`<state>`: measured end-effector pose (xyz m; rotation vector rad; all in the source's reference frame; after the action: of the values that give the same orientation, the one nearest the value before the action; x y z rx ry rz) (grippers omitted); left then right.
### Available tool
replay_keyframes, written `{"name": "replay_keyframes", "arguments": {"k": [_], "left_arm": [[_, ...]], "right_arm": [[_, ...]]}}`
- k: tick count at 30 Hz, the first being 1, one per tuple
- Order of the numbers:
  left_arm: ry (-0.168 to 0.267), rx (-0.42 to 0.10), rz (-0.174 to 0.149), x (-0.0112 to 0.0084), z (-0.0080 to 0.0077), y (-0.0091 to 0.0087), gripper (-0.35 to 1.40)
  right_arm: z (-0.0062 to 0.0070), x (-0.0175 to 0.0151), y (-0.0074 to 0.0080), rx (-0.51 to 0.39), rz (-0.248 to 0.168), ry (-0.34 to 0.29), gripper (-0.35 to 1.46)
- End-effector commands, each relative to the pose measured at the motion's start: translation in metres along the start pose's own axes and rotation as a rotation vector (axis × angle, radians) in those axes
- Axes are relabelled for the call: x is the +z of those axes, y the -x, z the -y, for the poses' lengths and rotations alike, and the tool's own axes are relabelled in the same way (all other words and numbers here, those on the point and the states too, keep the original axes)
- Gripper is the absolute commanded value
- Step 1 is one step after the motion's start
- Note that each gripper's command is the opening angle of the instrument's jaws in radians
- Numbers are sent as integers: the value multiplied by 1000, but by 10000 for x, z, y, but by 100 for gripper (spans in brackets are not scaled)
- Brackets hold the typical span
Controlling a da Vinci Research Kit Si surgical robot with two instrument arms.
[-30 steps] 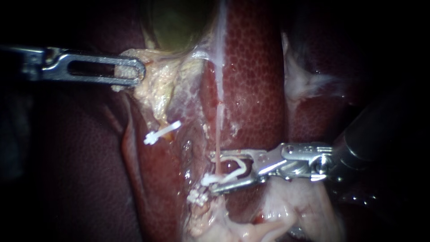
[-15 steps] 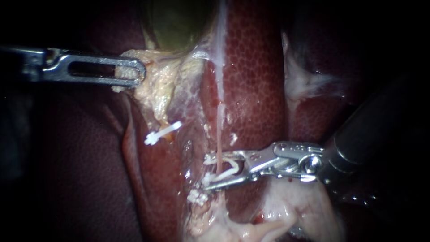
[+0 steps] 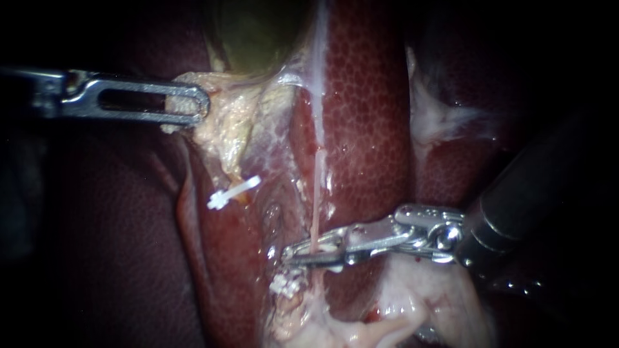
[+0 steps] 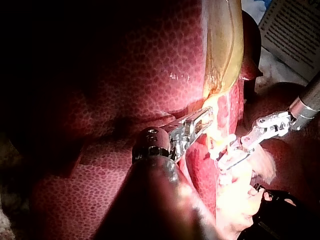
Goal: Clipping second clip right tube
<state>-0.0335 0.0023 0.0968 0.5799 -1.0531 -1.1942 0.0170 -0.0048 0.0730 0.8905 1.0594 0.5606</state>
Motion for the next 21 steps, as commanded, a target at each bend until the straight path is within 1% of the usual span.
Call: {"name": "replay_keyframes", "arguments": {"k": [1,21], "left_arm": [[0,0,0,0,0,0,-35],[1,0,0,-1,0,0,-35]], "right_arm": [[0,-1,1,-2,0,-2,-35],[-1,-4,-2,-2,2,-7,-35]]}}
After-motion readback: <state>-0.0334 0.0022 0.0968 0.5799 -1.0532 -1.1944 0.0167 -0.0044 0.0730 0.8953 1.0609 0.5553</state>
